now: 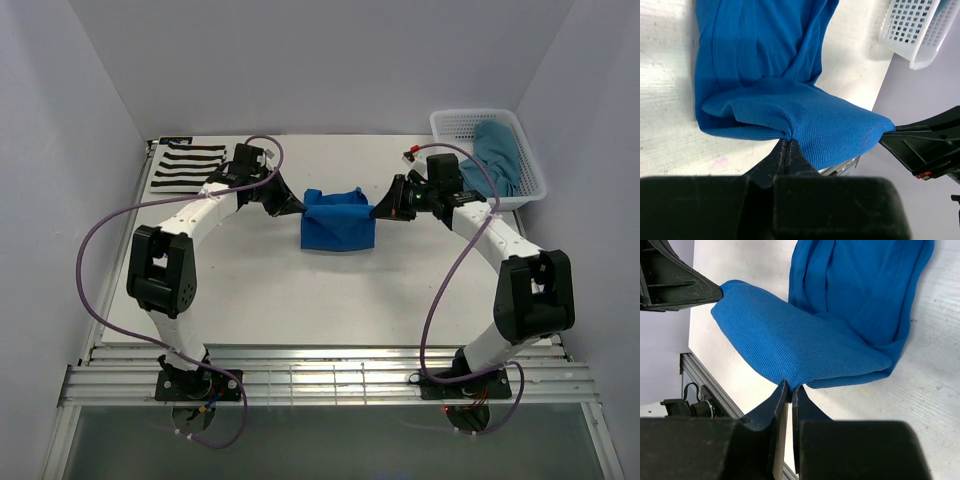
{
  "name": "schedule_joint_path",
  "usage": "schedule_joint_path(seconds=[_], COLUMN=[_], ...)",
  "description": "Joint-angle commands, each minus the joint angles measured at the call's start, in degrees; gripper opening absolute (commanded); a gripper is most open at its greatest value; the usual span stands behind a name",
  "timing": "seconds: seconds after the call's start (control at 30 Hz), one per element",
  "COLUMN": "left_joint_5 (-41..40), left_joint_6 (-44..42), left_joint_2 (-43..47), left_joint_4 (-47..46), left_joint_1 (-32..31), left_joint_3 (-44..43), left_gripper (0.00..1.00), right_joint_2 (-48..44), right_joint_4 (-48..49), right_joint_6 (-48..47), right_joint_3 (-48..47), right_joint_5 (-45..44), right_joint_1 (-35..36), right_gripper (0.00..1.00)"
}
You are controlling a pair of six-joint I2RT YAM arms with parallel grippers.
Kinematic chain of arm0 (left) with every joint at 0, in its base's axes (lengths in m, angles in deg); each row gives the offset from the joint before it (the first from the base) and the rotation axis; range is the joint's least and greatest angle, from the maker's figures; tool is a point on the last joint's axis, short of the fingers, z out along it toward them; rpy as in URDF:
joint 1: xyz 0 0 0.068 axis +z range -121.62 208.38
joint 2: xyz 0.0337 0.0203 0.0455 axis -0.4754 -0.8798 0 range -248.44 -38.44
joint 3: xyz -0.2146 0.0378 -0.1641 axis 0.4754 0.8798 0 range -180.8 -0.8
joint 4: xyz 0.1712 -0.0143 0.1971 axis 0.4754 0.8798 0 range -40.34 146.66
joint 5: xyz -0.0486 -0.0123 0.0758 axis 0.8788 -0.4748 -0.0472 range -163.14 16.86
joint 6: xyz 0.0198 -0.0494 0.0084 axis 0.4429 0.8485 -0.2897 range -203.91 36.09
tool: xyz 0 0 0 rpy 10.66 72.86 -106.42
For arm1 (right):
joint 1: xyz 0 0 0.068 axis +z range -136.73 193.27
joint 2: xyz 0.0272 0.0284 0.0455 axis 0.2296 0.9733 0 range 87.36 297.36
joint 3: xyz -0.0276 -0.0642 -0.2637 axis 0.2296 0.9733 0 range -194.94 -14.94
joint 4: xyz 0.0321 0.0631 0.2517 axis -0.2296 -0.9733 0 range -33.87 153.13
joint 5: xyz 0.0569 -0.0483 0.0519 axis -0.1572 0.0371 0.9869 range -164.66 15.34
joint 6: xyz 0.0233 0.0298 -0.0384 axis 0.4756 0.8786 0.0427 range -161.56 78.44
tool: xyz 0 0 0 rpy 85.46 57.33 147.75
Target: Fold and stack the tank tops
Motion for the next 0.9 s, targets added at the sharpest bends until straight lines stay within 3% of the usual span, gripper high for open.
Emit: schedule_joint_path(seconds=[0.0,0.23,0.87], left_joint_5=[-0.08,-0.34,-5.53], left_joint_6=[-1.18,-2.15,-2.33], left_joint_2=[-1.78,-8.63,-21.03], left_joint_4=[-0.78,-0.09,-1.84], left_joint_1=[1.10,1.63,1.81], left_joint_3=[-4.19,-11.48,-21.15], left_gripper=[0.00,0.00,0.00], right_joint_2=[2.28,7.38,22.94], right_joint_4=[1.38,1.38,7.35], right_joint_6=[-1.48,-1.39,-0.60], right_joint_3=[-4.54,-8.33,-16.32], right_joint_5=[1.64,0.59,-0.20], right_joint_1=[-0.90,-1.96,-2.66], right_gripper=[0.08,0.08,0.08])
